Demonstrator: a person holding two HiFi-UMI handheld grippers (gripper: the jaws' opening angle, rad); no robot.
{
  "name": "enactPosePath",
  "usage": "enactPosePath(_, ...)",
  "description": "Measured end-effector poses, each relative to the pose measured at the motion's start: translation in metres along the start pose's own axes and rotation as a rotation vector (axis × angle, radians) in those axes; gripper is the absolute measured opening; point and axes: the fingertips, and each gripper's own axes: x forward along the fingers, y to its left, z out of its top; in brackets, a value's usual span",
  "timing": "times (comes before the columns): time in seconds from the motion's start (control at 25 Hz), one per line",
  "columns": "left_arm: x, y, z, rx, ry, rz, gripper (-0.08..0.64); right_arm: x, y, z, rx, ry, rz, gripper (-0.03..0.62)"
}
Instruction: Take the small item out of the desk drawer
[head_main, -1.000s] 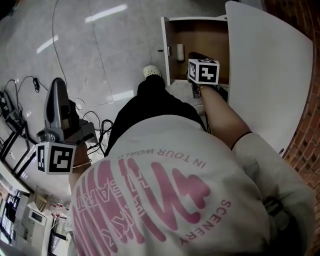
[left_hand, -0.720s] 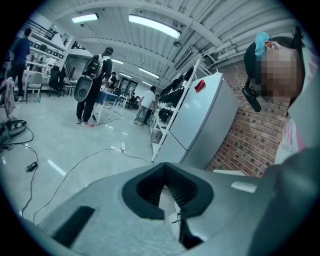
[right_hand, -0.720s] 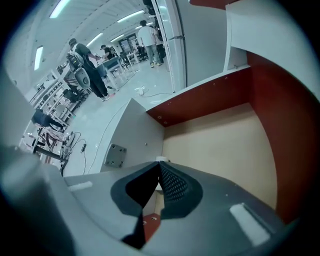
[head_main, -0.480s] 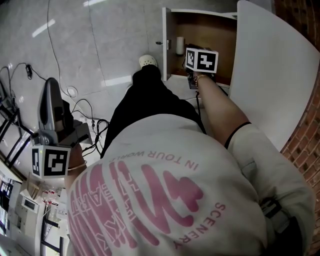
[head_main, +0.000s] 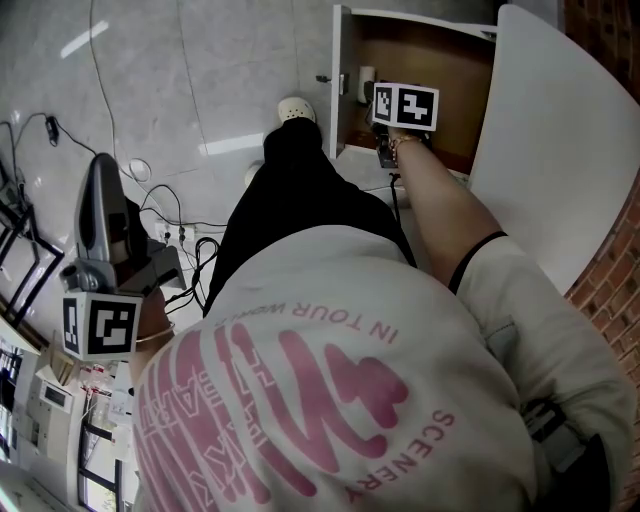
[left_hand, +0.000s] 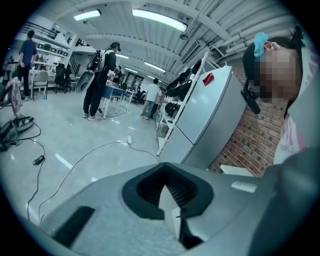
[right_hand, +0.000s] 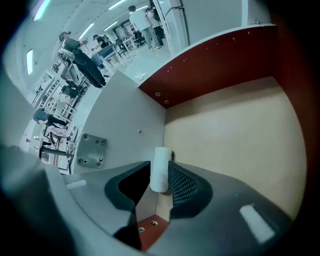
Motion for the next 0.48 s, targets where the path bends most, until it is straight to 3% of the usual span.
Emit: enactPosePath(0.48,0.019,-0.002,-0.007,-0.004,0.058,0.006,0.003,0.026,-0.007,-0.013,0.050,0.098,0.024,0.155)
